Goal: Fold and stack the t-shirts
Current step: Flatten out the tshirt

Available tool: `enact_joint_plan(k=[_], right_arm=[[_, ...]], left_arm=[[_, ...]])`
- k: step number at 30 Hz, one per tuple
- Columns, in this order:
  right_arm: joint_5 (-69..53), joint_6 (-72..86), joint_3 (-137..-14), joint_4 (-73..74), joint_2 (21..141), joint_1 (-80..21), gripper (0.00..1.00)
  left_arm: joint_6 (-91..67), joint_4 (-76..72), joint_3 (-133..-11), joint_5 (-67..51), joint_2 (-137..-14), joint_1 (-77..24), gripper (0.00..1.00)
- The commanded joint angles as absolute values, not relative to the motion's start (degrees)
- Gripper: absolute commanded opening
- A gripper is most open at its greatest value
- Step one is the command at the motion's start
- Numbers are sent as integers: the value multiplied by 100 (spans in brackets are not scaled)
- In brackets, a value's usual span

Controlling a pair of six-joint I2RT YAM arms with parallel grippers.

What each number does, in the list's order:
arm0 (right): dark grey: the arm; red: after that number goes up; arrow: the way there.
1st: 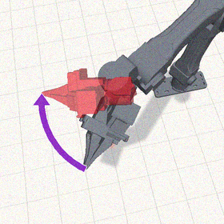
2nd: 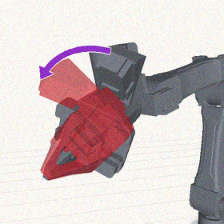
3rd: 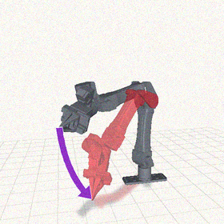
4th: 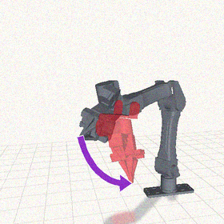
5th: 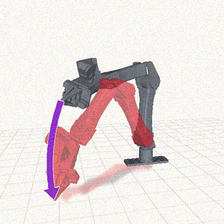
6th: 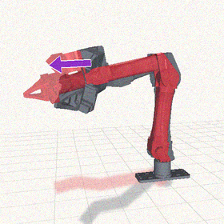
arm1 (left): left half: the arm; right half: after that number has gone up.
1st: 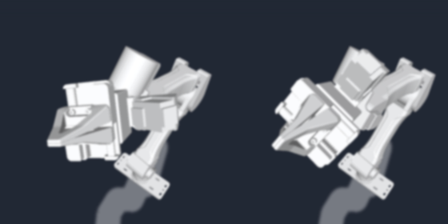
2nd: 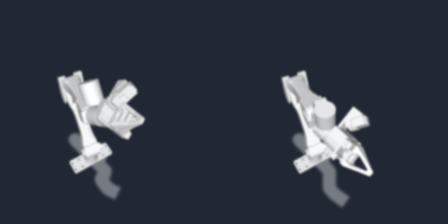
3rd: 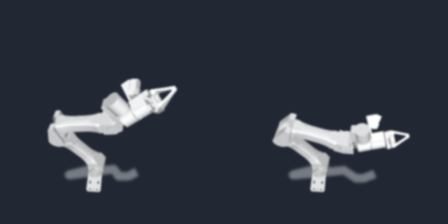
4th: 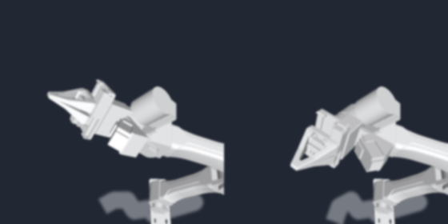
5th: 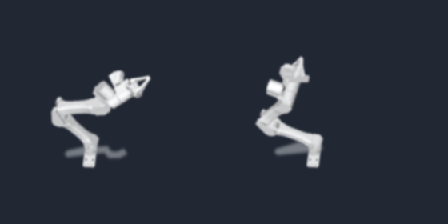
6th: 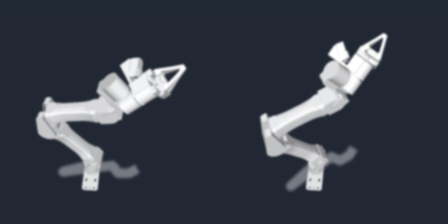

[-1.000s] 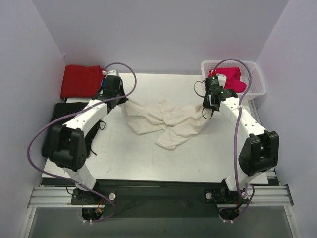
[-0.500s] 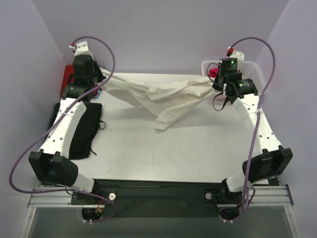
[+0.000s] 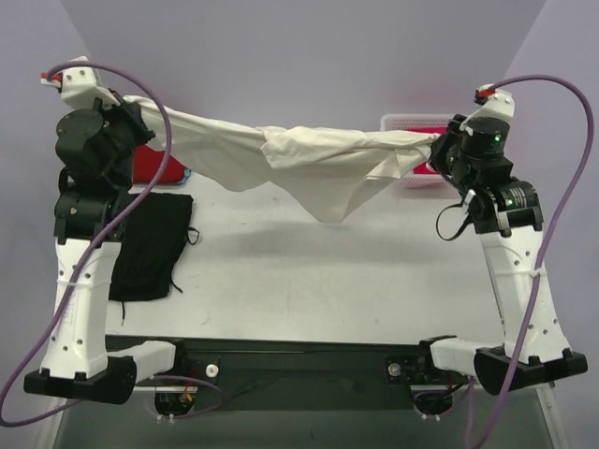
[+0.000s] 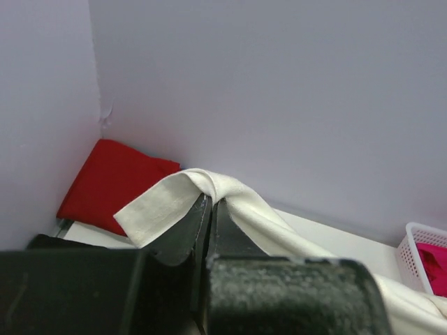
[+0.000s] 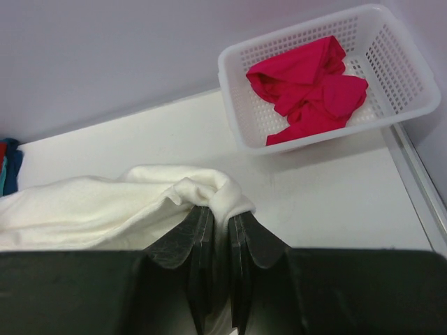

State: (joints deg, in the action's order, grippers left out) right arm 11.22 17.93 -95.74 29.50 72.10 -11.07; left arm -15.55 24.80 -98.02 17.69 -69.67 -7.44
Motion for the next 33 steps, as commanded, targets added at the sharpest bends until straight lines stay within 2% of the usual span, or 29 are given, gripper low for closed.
enact_joint_plan(k=[1, 7, 11, 13, 18, 24, 26, 27, 28, 29, 32, 33], right_arm=[[1011, 1652, -9177, 2883, 6489, -1160, 0], [1132, 2064, -7764, 2391, 5652, -1213, 0], [1327, 2451, -7374, 2382, 6221, -1187, 0], [1414, 2662, -7356, 2373, 6888, -1125, 0], [1389, 2734, -8075, 2382, 8740, -941, 0], [800, 2444, -9813, 2496, 10508, -668, 0], [695, 2294, -10316, 2705, 10923, -668, 6], [616, 2259, -10762, 2759, 11238, -668, 22], [589, 2224, -10941, 2821, 11363, -668, 26], [589, 2180, -11090, 2873, 11486, -677, 39], [685, 2075, -11355, 2883, 11427, -747, 60], [799, 2013, -11382, 2883, 11365, -799, 63]], left_arm=[[-1371, 2382, -9538, 2021, -6329, -650, 0], [-1204, 2101, -8904, 2162, -5844, -650, 0], [-1422, 2013, -8500, 1820, -6318, -659, 0], [-1564, 1873, -8105, 1496, -6731, -668, 0], [-2091, 1310, -7577, 985, -8014, -659, 0], [-2276, 1195, -7945, 413, -9587, -677, 0], [-2329, 1230, -8217, 343, -9921, -668, 0], [-2329, 1222, -8313, 343, -10227, -668, 0], [-2364, 1230, -8549, 299, -10370, -685, 0], [-2364, 1248, -8647, 273, -10597, -677, 0], [-2408, 1204, -8990, 185, -10915, -677, 0], [-2400, 1213, -9113, 176, -10994, -685, 0]])
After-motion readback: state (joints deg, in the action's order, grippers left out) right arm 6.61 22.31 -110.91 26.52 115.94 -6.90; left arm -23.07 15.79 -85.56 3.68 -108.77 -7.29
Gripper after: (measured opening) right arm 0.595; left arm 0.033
